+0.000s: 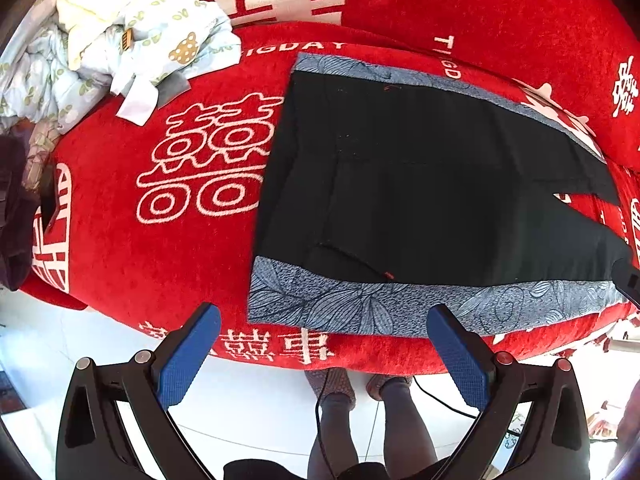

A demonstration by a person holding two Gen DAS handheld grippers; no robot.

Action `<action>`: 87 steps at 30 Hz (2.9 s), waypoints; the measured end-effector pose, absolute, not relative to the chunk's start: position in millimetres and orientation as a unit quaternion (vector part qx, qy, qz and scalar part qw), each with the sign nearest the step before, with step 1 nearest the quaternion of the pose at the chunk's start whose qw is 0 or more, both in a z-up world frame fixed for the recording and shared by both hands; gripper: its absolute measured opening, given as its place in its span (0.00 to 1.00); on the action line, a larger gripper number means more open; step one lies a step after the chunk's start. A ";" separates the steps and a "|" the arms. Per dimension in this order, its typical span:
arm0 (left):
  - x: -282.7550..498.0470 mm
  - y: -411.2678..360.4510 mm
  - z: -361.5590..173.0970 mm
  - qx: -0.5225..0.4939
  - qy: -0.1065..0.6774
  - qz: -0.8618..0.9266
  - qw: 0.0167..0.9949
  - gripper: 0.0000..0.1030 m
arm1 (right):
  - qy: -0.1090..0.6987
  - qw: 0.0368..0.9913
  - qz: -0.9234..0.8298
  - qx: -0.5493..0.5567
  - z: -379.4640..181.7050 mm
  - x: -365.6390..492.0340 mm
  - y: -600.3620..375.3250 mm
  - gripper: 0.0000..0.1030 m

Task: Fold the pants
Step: 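Move both grippers toward the waistband of the black trousers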

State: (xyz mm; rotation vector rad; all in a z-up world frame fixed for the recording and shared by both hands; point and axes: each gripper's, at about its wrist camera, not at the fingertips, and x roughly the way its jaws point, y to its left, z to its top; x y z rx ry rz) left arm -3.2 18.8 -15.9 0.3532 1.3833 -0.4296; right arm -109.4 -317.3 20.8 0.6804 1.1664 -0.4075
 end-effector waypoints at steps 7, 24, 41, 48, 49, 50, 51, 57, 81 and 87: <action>1.0 27.1 -21.4 0.163 0.638 -0.180 0.731 1.00 | 0.538 0.756 -0.198 0.315 18.8 -111.8 -310.3 1.00; 10.2 28.0 -23.5 0.177 0.638 -0.179 0.728 1.00 | 0.545 0.751 -0.212 0.306 16.8 -101.9 -304.8 1.00; -1.8 19.8 -42.2 0.197 0.652 -0.182 0.710 1.00 | 0.556 0.742 -0.216 0.305 4.7 -101.8 -295.5 1.00; -6.9 24.8 -52.6 0.200 0.664 -0.179 0.698 1.00 | 0.565 0.735 -0.216 0.305 -5.3 -104.5 -287.2 1.00; -7.4 25.7 -53.6 0.200 0.665 -0.178 0.697 1.00 | 0.566 0.735 -0.216 0.306 -5.8 -104.8 -286.3 1.00; -7.7 26.6 -54.6 0.201 0.665 -0.177 0.697 1.00 | 0.567 0.734 -0.216 0.306 -6.7 -105.1 -285.6 1.00; -7.9 27.3 -55.5 0.202 0.666 -0.177 0.696 1.00 | 0.568 0.733 -0.217 0.306 -7.7 -105.7 -284.2 1.00; -5.5 30.6 -57.5 0.206 0.666 -0.176 0.695 1.00 | 0.573 0.728 -0.222 0.304 -8.9 -108.3 -281.2 1.00; -1.2 29.1 -62.5 0.200 0.670 -0.189 0.689 1.00 | 0.570 0.729 -0.226 0.304 -13.8 -107.6 -273.9 1.00; 0.5 29.1 -60.7 0.199 0.667 -0.192 0.692 1.00 | 0.566 0.730 -0.228 0.309 -12.8 -109.8 -273.9 1.00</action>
